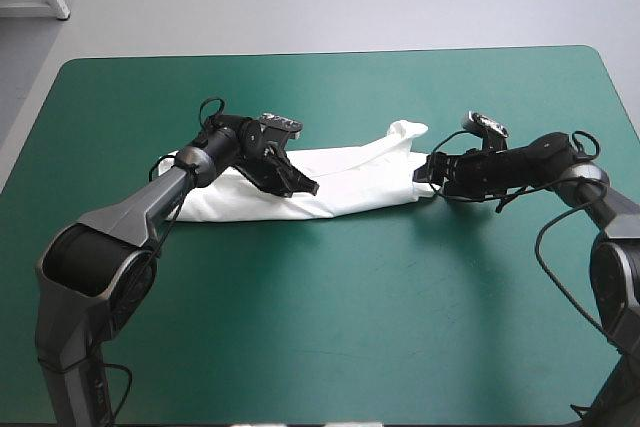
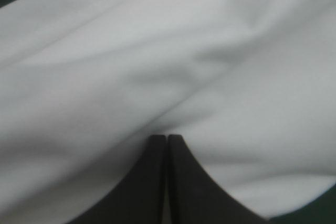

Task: Fold the cloth

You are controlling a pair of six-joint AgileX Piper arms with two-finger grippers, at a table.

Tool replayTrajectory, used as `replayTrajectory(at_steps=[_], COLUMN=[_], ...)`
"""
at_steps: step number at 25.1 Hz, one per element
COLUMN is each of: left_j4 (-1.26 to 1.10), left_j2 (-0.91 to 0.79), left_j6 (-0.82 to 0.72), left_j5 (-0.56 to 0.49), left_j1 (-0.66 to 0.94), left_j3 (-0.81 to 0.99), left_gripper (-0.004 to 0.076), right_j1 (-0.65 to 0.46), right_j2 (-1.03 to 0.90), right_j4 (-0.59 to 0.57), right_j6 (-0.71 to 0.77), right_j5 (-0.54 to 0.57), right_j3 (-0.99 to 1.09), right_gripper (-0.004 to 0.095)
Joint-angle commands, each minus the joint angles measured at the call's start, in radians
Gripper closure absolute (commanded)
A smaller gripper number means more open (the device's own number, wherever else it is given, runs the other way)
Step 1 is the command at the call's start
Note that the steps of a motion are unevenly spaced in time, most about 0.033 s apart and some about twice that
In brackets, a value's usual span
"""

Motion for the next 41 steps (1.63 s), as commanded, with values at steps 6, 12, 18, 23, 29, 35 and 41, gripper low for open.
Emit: replayTrajectory(at_steps=[6,12,18,23,29,35,41], left_j4=[-0.024,-0.025,-0.025,-0.025,-0.025,-0.030,-0.036], left_j2=[-0.044,-0.044,-0.044,-0.044,-0.044,-0.044,-0.044], left_j6=[-0.004,-0.004,-0.004,-0.004,-0.004,-0.004,0.000], left_j5=[-0.026,-0.023,-0.023,-0.023,-0.025,-0.029,-0.034], left_j1=[-0.006,-0.006,-0.006,-0.006,-0.006,-0.006,-0.006], left_j3=[-0.022,-0.022,-0.022,-0.022,-0.022,-0.022,-0.022], left_gripper=[0.0705,0.0705,0.0705,0.0705,0.0705,0.0705,0.0705], right_j1=[0.025,0.084,0.084,0.084,0.117,0.157,0.226], right_j2=[0.000,0.000,0.000,-0.006,-0.057,-0.060,-0.058], right_j4=[0.162,0.122,0.124,0.124,0.110,0.053,-0.046], right_j6=[-0.133,-0.133,-0.151,-0.147,-0.063,0.050,0.135], right_j5=[0.068,0.019,-0.017,0.017,0.090,0.188,0.193], right_j3=[-0.023,-0.023,-0.025,-0.072,-0.225,-0.407,-0.547], right_gripper=[0.0193,0.0609,0.0919,0.0920,0.0919,0.0919,0.0920])
